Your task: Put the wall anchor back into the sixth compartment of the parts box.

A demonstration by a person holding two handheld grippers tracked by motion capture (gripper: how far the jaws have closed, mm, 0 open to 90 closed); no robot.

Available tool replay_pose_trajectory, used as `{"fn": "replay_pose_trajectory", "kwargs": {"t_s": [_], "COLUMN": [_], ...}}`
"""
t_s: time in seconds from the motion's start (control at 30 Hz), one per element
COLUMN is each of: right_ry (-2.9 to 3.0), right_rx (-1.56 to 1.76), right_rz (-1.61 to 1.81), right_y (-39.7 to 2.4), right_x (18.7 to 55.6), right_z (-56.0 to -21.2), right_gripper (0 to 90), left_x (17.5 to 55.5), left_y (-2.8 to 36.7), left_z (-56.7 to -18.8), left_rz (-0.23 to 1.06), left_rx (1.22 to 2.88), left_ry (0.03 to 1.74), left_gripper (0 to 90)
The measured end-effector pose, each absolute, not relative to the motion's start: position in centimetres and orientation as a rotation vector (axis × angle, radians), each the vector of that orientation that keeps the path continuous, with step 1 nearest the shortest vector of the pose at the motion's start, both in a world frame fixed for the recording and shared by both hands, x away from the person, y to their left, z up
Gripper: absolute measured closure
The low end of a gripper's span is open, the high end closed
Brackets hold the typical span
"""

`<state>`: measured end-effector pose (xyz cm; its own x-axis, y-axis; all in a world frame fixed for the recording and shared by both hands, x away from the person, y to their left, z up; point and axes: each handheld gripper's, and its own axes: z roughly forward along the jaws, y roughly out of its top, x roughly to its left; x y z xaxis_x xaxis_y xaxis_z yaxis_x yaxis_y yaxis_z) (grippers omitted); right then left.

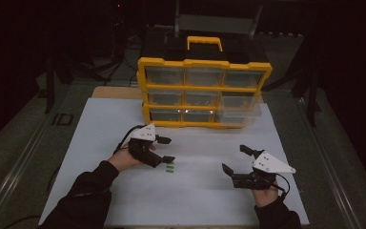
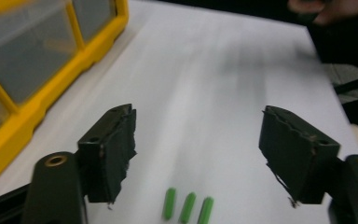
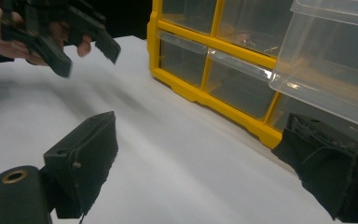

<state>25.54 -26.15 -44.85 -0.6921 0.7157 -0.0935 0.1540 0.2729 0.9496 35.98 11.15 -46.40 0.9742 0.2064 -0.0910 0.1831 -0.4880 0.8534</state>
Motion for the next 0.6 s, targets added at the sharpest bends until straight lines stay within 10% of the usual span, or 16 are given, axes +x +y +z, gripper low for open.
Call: {"fn": "replay_pose_trajectory", "kwargs": {"t_s": [0.6], "right_ry": [2.039], "right_rx": [0.783], "right_rz": [1.433], "right_y": [-26.2], "right_x": [25.6], "right_z": [-44.9], "right_gripper": [10.7], "left_x": [37.3], "left_y": [10.0], "left_z": [-51.0], "left_rz": [-0.032], "left_rx": [2.254], "left_ry": [0.329], "left_gripper": [61.1]}}
